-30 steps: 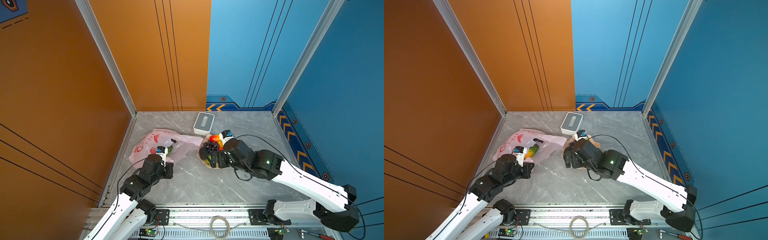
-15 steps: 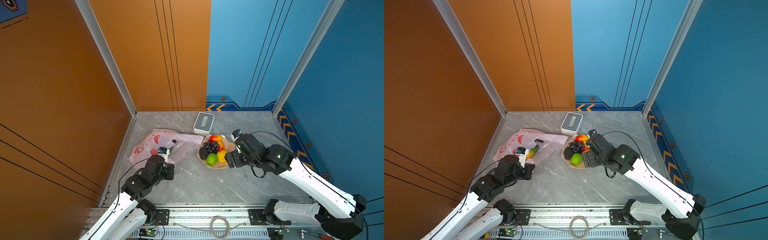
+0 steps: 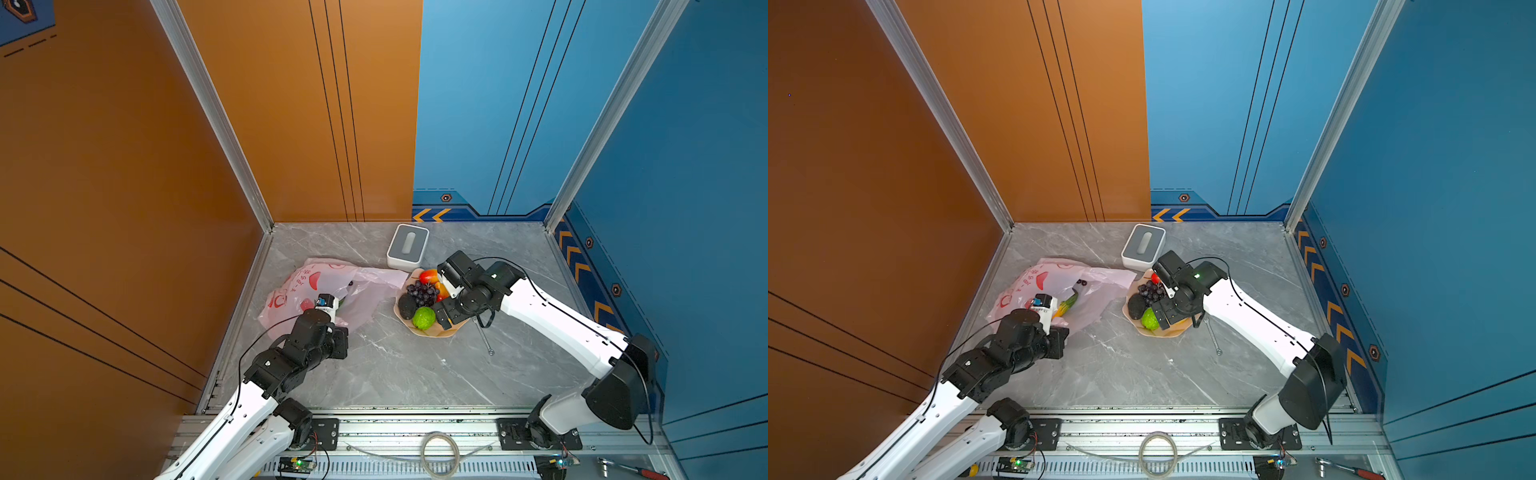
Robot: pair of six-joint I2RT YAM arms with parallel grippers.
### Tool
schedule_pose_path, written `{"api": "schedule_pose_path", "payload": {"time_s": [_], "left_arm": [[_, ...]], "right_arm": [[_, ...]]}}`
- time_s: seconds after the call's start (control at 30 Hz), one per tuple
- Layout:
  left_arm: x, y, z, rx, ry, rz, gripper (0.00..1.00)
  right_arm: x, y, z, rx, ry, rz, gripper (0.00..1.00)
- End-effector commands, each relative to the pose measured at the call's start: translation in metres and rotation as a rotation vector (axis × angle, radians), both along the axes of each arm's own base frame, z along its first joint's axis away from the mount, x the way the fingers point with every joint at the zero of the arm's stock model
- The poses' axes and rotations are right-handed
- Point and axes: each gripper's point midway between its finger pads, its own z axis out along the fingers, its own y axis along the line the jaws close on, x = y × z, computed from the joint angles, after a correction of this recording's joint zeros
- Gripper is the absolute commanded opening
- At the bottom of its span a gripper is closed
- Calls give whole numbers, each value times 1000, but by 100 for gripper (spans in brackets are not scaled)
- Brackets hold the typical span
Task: Place the fruits into the plastic bag
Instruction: Pick up the fruit from the plate.
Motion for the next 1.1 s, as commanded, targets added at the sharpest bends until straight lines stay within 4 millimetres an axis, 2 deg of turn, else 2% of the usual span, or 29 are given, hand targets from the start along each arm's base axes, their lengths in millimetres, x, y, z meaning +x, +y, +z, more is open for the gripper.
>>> {"api": "schedule_pose_path", "payload": {"time_s": [0.0,0.23,0.4,0.5,1.07], "left_arm": [[0,4,7,23,-12,11,0],[1,7,6,34,-13,27,0],[1,6,7,34,-13,25,0],[1,6,7,34,-13,25,0],[0,3,4,41,-6,12,0]], "right_arm": [[7,0,-11,38,32,-19,100],[17,-4,-45,34,103,-58,100],[25,-4,-57,80,141,-94,100],[30,-3,-65,126,178,-123,97],[42,-4,-91,189,243,-189,85]]}}
